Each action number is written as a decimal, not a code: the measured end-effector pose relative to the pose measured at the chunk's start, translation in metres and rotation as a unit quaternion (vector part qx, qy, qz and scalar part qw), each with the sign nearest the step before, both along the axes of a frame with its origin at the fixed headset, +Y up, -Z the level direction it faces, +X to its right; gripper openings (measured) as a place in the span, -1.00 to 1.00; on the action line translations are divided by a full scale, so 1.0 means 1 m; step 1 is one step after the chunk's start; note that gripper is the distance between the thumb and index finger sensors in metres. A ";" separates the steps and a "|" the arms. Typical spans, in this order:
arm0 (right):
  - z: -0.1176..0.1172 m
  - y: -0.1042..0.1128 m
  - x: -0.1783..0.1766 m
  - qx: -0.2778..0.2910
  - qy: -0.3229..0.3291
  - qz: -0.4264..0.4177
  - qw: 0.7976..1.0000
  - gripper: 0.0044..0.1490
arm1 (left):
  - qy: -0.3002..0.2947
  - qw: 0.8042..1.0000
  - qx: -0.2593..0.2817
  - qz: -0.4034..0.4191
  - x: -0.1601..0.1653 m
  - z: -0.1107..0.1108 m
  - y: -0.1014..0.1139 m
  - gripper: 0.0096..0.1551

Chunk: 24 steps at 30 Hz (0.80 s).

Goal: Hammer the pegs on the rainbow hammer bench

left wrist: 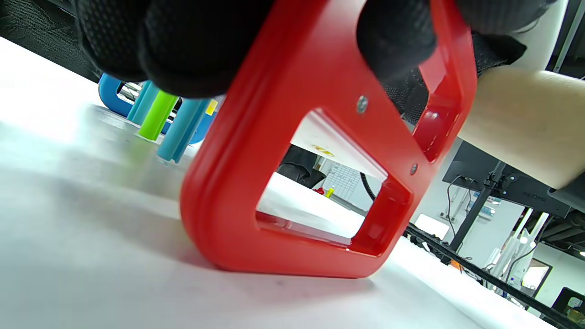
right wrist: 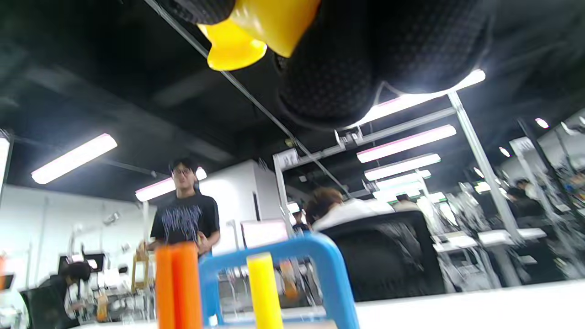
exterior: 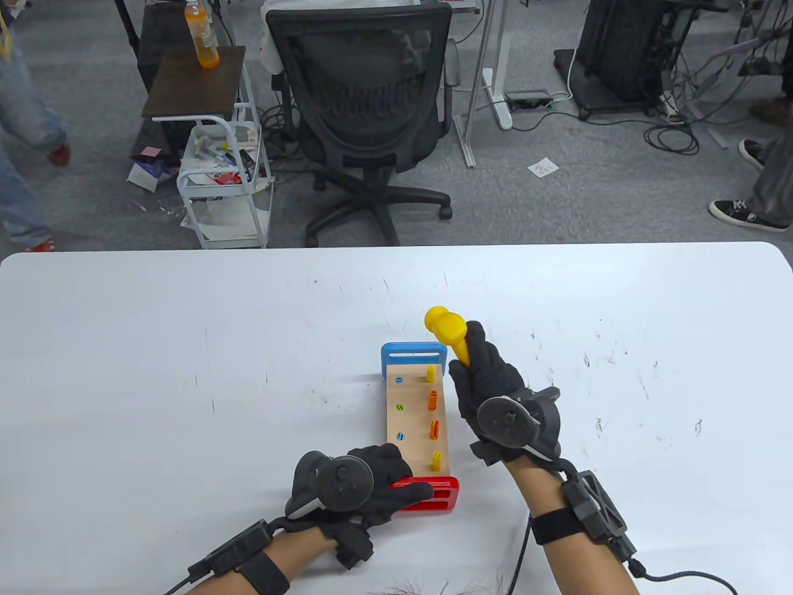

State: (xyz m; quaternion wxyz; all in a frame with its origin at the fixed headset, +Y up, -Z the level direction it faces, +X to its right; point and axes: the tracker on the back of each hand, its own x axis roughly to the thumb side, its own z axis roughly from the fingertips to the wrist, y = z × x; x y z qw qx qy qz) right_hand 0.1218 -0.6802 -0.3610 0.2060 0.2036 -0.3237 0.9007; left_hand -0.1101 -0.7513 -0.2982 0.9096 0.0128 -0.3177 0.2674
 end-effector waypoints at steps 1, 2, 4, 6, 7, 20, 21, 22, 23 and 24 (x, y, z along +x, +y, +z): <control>0.001 0.001 0.001 0.008 0.000 0.003 1.000 -0.14 | 0.000 1.000 0.000 0.000 0.000 0.000 0.000 -0.31; 0.002 0.001 0.002 0.021 0.004 0.003 1.000 -0.14 | 0.000 1.000 0.000 0.000 0.000 0.000 0.000 -0.31; 0.002 0.000 0.003 0.029 0.006 0.011 1.000 -0.14 | 0.000 1.000 0.000 0.000 0.000 0.000 0.000 -0.30; -0.005 -0.008 -0.002 -0.026 -0.001 0.041 0.999 -0.15 | 0.000 1.000 0.000 0.000 0.000 0.000 0.000 -0.31; -0.015 -0.016 -0.008 -0.125 -0.012 0.099 0.987 -0.17 | 0.000 1.000 0.000 0.000 0.000 0.000 0.000 -0.31; 0.000 -0.003 -0.002 -0.006 -0.001 0.022 1.000 -0.12 | 0.001 1.000 0.000 -0.001 -0.001 0.000 0.000 -0.31; 0.001 -0.005 -0.002 0.001 0.004 0.026 1.000 -0.12 | 0.001 1.000 0.000 0.000 -0.001 0.000 0.000 -0.31; 0.000 -0.007 -0.003 0.001 0.006 0.030 1.000 -0.10 | 0.000 1.000 -0.001 0.000 -0.001 0.000 0.000 -0.31; -0.001 -0.012 -0.004 -0.011 0.001 0.042 0.999 -0.13 | 0.000 1.000 -0.001 0.000 -0.001 0.000 0.000 -0.31; -0.006 -0.018 -0.006 -0.042 -0.002 0.065 0.997 -0.14 | 0.000 1.000 -0.001 0.000 -0.001 0.000 0.000 -0.31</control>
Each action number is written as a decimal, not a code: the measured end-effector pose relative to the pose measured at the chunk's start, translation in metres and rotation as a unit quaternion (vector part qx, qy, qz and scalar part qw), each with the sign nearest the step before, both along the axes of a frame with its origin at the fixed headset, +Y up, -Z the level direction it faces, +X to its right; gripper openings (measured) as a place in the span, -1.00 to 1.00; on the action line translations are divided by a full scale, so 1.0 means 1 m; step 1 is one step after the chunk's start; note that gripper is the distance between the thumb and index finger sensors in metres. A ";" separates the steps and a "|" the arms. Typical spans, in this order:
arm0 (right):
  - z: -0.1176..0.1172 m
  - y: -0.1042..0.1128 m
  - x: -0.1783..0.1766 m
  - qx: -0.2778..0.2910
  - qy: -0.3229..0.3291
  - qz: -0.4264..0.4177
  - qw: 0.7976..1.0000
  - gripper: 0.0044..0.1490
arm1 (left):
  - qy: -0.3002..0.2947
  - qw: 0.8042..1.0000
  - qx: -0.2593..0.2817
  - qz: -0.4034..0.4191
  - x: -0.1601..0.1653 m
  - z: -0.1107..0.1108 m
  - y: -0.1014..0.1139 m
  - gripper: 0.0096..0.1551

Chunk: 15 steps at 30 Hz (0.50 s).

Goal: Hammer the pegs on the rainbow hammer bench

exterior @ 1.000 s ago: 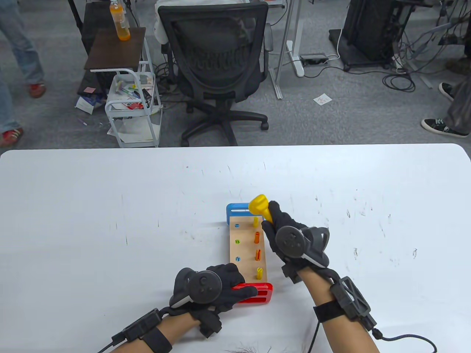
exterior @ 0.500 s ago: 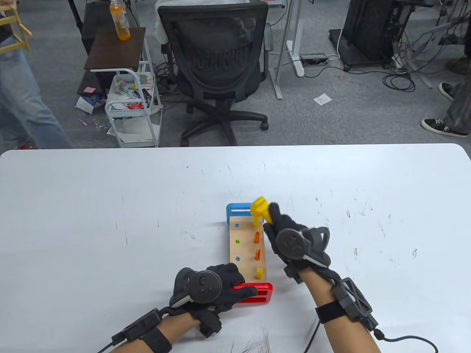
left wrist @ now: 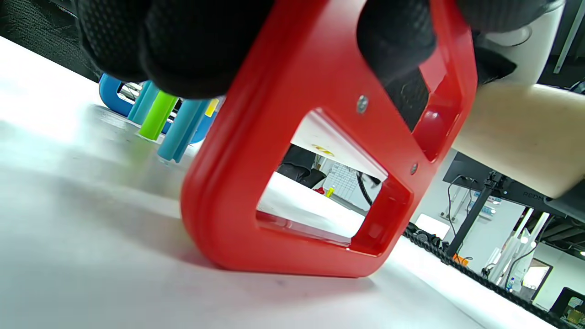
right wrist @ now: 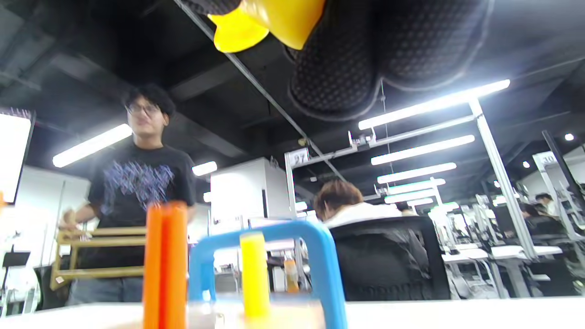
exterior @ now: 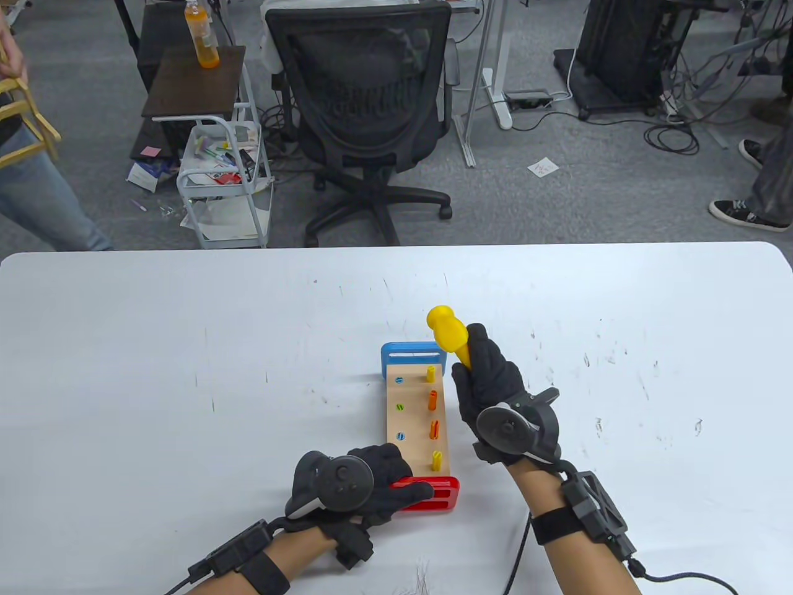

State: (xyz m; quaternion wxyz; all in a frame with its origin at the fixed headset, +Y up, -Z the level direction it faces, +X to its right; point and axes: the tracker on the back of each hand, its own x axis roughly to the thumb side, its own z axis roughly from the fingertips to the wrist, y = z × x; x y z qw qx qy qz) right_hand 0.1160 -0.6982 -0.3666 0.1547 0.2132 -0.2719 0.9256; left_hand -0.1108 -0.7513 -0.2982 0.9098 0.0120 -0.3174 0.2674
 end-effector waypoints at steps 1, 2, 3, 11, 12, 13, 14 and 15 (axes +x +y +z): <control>-0.006 -0.004 -0.002 -0.042 -0.008 0.029 0.999 -0.16 | 0.000 1.000 0.000 0.000 0.000 0.000 0.000 -0.31; -0.017 -0.014 -0.007 -0.188 -0.018 0.104 0.977 -0.17 | 0.000 1.000 0.000 0.000 0.000 0.000 0.000 -0.31; -0.015 -0.013 -0.004 -0.268 -0.031 0.142 0.953 -0.14 | 0.000 1.000 -0.001 -0.001 0.000 0.000 0.000 -0.31; 0.001 0.003 0.000 -0.019 -0.008 -0.019 1.000 -0.16 | 0.000 1.000 0.000 0.000 0.000 0.000 0.000 -0.31; 0.002 0.005 0.000 -0.008 -0.007 -0.026 1.000 -0.15 | 0.000 1.000 -0.001 0.000 0.000 0.000 0.000 -0.30; 0.003 0.006 0.000 0.002 -0.003 -0.032 0.999 -0.14 | 0.000 1.000 -0.001 0.000 0.000 0.000 0.000 -0.30; 0.004 0.008 0.000 0.007 0.000 -0.033 0.999 -0.14 | 0.000 1.000 -0.001 0.000 0.000 0.000 0.000 -0.30; 0.004 0.008 0.000 0.012 0.001 -0.033 0.999 -0.14 | 0.000 1.000 -0.001 0.000 0.000 0.000 0.000 -0.30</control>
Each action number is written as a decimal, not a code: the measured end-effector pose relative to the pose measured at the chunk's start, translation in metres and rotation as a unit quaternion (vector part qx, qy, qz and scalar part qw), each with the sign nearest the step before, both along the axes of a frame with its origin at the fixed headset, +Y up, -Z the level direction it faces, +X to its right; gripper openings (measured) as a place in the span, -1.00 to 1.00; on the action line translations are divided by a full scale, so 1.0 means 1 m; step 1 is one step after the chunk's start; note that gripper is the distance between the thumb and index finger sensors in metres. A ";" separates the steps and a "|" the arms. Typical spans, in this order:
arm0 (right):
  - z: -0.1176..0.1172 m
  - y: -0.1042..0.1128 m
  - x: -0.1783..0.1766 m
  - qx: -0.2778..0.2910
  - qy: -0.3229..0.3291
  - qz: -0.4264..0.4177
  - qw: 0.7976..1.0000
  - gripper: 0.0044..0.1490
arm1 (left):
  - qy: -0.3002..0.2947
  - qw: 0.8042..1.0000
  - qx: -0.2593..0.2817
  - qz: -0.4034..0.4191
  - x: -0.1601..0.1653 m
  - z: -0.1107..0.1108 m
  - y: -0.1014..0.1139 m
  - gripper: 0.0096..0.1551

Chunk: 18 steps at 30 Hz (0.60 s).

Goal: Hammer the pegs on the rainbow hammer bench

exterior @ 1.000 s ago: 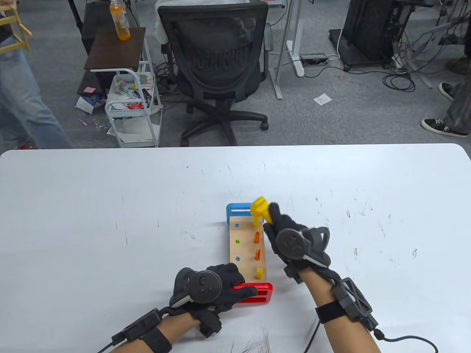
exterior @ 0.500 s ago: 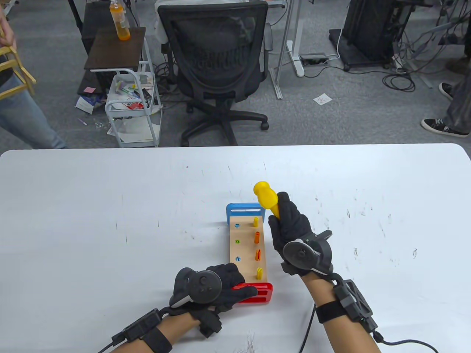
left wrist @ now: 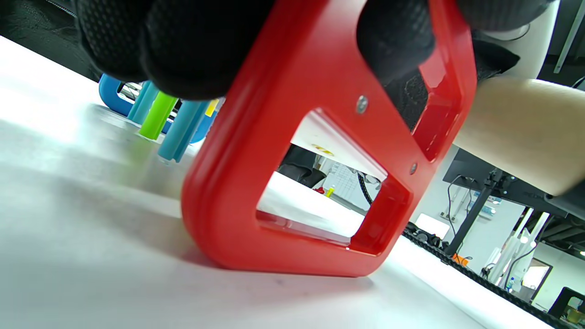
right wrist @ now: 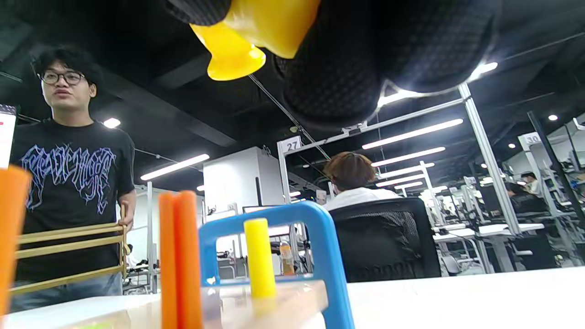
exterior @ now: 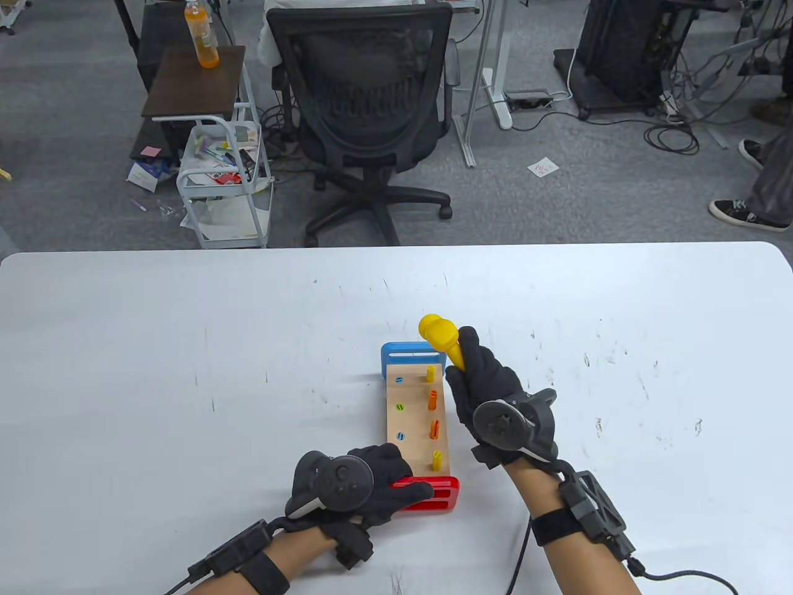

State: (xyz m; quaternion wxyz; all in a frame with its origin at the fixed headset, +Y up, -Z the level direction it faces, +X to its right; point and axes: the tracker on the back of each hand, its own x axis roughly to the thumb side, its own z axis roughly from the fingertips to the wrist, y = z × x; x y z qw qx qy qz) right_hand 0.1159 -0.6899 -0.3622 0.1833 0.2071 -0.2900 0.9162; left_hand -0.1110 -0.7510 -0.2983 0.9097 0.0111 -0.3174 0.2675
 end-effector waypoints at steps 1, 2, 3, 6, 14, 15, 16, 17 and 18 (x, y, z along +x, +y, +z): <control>0.000 0.000 0.000 0.003 0.000 0.001 1.000 -0.14 | 0.000 1.000 0.000 0.000 0.000 0.000 0.000 -0.30; 0.000 0.000 0.000 0.003 0.000 0.002 1.000 -0.14 | 0.000 1.000 0.000 0.000 0.000 0.000 0.000 -0.31; 0.000 0.000 0.000 0.000 0.000 0.003 1.000 -0.14 | 0.000 1.000 0.000 0.000 0.000 0.000 0.000 -0.31; -0.001 -0.004 0.001 -0.007 -0.002 0.010 1.000 -0.14 | 0.000 1.000 0.000 0.000 0.000 0.000 0.000 -0.30; -0.014 -0.026 -0.005 -0.157 -0.032 0.108 0.981 -0.18 | 0.000 1.000 0.001 0.000 0.000 0.000 0.000 -0.30; -0.014 -0.031 -0.004 -0.184 -0.035 0.126 0.974 -0.16 | 0.000 1.000 0.001 0.000 0.000 0.000 0.000 -0.31; -0.012 -0.034 -0.003 -0.142 -0.038 0.091 0.985 -0.17 | 0.001 1.000 0.001 0.000 0.000 0.000 0.000 -0.30; -0.014 -0.033 -0.005 -0.127 -0.023 0.059 0.990 -0.17 | 0.001 1.000 0.000 -0.001 0.000 0.000 0.000 -0.30; -0.013 -0.032 -0.006 -0.139 -0.025 0.074 0.987 -0.17 | 0.000 1.000 -0.001 -0.001 0.000 0.000 0.000 -0.30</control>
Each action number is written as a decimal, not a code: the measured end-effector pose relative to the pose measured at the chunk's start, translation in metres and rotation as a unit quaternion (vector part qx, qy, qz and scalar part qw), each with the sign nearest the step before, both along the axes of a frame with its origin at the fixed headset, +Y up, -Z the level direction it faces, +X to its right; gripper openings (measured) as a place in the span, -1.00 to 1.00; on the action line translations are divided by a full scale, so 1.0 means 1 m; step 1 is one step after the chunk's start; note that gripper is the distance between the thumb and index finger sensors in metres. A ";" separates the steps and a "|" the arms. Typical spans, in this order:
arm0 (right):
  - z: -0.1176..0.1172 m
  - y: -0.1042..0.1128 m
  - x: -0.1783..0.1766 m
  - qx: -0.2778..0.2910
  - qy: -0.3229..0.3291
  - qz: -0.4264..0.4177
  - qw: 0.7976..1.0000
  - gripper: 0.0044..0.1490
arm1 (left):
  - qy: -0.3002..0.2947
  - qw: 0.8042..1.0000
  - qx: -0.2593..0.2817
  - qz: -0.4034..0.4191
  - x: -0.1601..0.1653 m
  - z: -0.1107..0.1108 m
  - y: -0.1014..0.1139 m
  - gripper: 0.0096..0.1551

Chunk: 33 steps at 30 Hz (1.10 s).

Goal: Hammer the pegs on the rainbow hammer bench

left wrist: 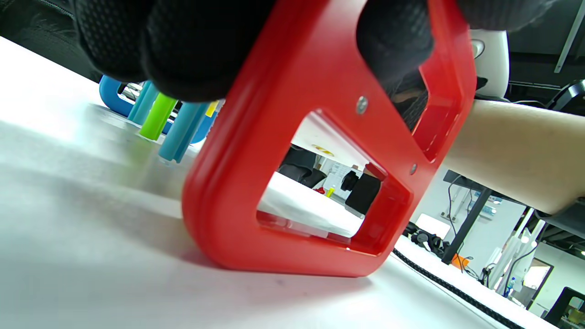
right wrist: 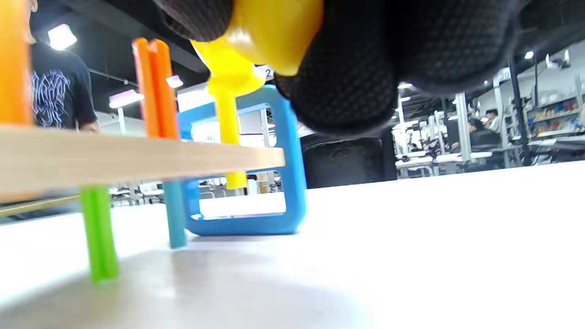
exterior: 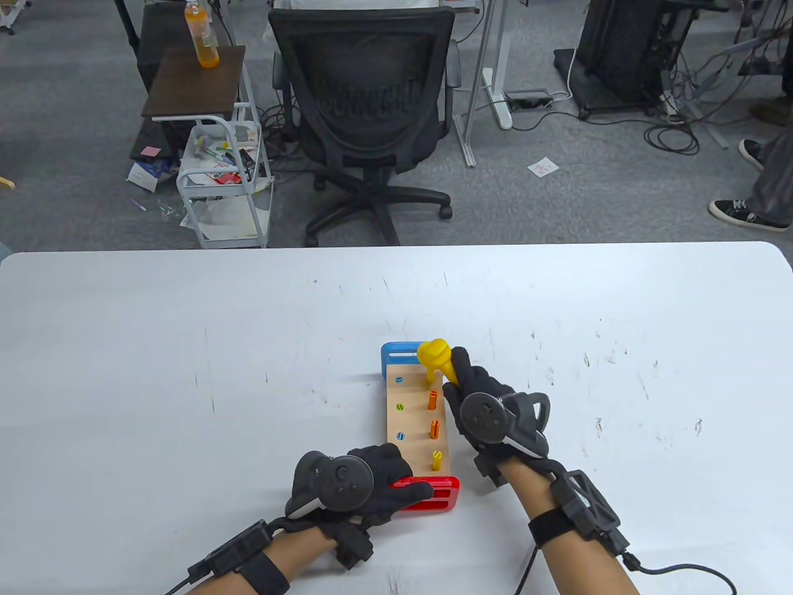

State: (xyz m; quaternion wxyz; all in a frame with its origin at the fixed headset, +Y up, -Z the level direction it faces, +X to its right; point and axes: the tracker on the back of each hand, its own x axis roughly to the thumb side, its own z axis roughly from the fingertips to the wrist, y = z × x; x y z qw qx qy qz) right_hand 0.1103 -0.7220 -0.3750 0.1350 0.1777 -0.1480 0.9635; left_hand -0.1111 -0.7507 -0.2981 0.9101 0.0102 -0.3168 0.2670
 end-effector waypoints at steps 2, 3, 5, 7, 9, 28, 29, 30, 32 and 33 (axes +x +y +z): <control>0.002 0.001 -0.001 0.018 0.000 0.017 1.000 -0.17 | 0.000 1.000 -0.003 -0.001 -0.001 0.000 0.000 -0.30; 0.002 0.001 -0.002 0.023 0.004 0.017 1.000 -0.17 | 0.001 1.000 -0.006 -0.002 -0.001 0.001 0.001 -0.30; 0.003 0.000 -0.003 0.022 0.006 0.017 1.000 -0.17 | 0.003 1.000 -0.001 -0.002 -0.002 0.002 0.001 -0.29; 0.003 0.000 -0.003 0.026 0.008 0.017 0.999 -0.17 | 0.004 1.000 -0.001 -0.002 -0.002 0.003 0.001 -0.29; 0.004 0.001 -0.003 0.034 0.007 0.010 0.999 -0.17 | 0.004 1.000 -0.002 -0.001 -0.002 0.002 0.001 -0.29; -0.001 0.011 0.003 -0.068 0.015 -0.035 0.997 -0.17 | 0.003 1.000 -0.009 0.000 -0.002 0.001 0.000 -0.30; 0.002 0.014 0.002 0.005 0.013 -0.077 0.997 -0.18 | 0.003 1.000 -0.009 0.000 -0.002 0.001 0.001 -0.31; 0.005 0.014 0.002 0.015 0.013 -0.058 0.998 -0.18 | 0.002 1.000 -0.010 0.000 -0.002 0.001 0.001 -0.31; 0.006 0.013 0.001 0.020 0.007 -0.018 1.000 -0.17 | 0.002 1.000 -0.010 -0.001 -0.001 0.001 0.001 -0.30; 0.008 0.011 0.000 0.022 0.008 -0.009 1.000 -0.17 | 0.002 1.000 -0.011 -0.002 -0.002 0.001 0.001 -0.30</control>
